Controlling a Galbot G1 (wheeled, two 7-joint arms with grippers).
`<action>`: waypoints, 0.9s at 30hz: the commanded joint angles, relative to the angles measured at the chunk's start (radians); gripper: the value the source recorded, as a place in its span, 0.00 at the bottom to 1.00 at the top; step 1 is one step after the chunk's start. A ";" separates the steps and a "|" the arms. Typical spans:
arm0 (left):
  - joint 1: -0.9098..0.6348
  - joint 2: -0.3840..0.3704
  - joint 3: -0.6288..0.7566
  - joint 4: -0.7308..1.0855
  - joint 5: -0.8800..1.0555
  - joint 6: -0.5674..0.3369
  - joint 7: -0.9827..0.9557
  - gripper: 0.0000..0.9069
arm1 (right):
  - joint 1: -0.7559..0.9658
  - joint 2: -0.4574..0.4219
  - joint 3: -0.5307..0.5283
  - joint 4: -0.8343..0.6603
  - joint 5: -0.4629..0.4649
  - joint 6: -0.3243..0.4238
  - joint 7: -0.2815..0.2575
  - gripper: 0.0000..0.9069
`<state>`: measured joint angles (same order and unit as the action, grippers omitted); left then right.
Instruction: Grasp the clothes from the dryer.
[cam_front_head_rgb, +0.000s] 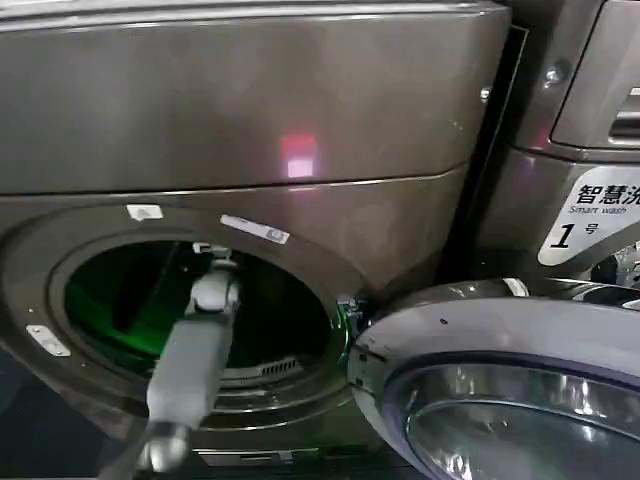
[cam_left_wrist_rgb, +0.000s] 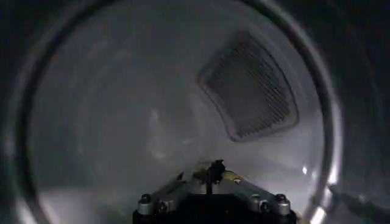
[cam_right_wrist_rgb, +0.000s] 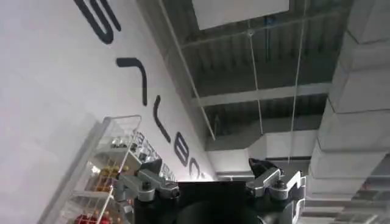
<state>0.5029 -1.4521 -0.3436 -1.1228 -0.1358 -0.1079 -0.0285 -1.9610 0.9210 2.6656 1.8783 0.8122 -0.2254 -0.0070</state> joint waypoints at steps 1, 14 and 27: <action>0.127 -0.024 -0.024 -0.140 0.014 -0.175 -0.132 0.00 | -0.010 -0.002 0.007 -0.005 0.008 0.020 -0.001 1.00; 0.123 -0.017 -0.018 -0.142 -0.002 -0.111 -0.115 0.00 | -0.011 0.001 0.010 -0.013 0.005 0.023 -0.007 1.00; 0.102 0.006 -0.003 -0.122 0.008 -0.076 -0.061 0.00 | -0.013 -0.006 0.022 -0.010 -0.008 -0.005 -0.010 1.00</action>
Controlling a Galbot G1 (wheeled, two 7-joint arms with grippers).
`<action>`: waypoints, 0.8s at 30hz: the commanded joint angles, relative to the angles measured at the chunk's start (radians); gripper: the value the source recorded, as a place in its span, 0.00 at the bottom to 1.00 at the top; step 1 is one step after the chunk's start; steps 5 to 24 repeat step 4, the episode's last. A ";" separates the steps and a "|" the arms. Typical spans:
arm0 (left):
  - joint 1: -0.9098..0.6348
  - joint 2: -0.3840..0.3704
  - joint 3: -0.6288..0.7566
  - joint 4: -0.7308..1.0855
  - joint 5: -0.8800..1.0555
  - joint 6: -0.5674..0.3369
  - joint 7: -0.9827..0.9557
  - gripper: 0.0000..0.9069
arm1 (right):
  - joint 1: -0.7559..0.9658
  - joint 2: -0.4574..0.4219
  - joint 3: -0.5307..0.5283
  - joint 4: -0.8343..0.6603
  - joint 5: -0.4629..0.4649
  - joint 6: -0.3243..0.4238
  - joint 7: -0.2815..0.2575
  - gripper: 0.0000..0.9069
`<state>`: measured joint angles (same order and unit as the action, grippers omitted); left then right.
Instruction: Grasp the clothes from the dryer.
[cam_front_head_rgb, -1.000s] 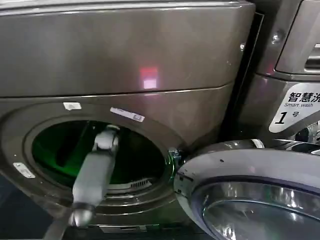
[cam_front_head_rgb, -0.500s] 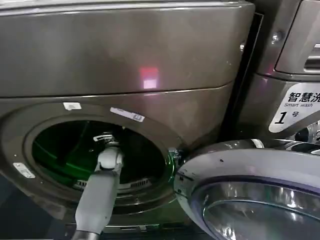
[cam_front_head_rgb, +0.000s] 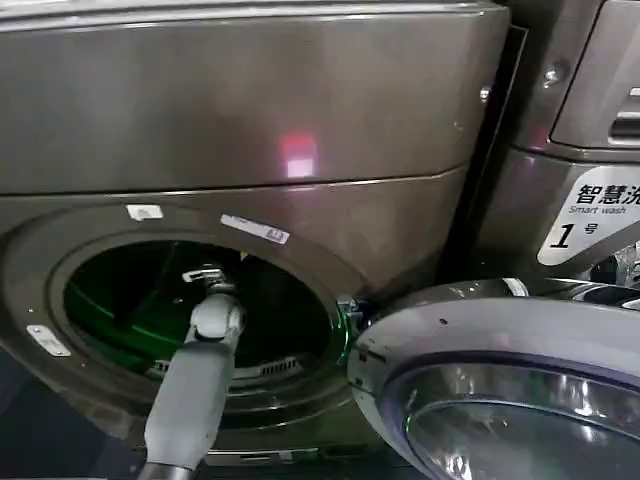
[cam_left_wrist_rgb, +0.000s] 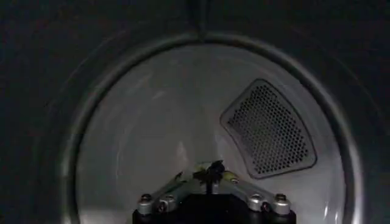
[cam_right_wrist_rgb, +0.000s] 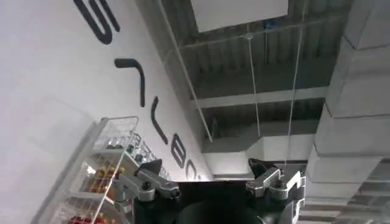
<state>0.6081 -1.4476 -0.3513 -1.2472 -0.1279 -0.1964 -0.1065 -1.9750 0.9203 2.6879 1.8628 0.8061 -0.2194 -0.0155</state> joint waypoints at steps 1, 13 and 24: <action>-0.004 0.002 0.005 0.002 -0.001 0.013 0.017 0.00 | 0.001 -0.006 0.000 0.006 -0.002 -0.012 -0.001 1.00; -0.006 0.005 0.006 0.002 0.000 0.017 0.019 0.00 | 0.001 -0.006 0.001 0.004 -0.004 -0.014 -0.003 1.00; -0.006 0.005 0.006 0.002 0.000 0.017 0.019 0.00 | 0.001 -0.006 0.001 0.004 -0.004 -0.014 -0.003 1.00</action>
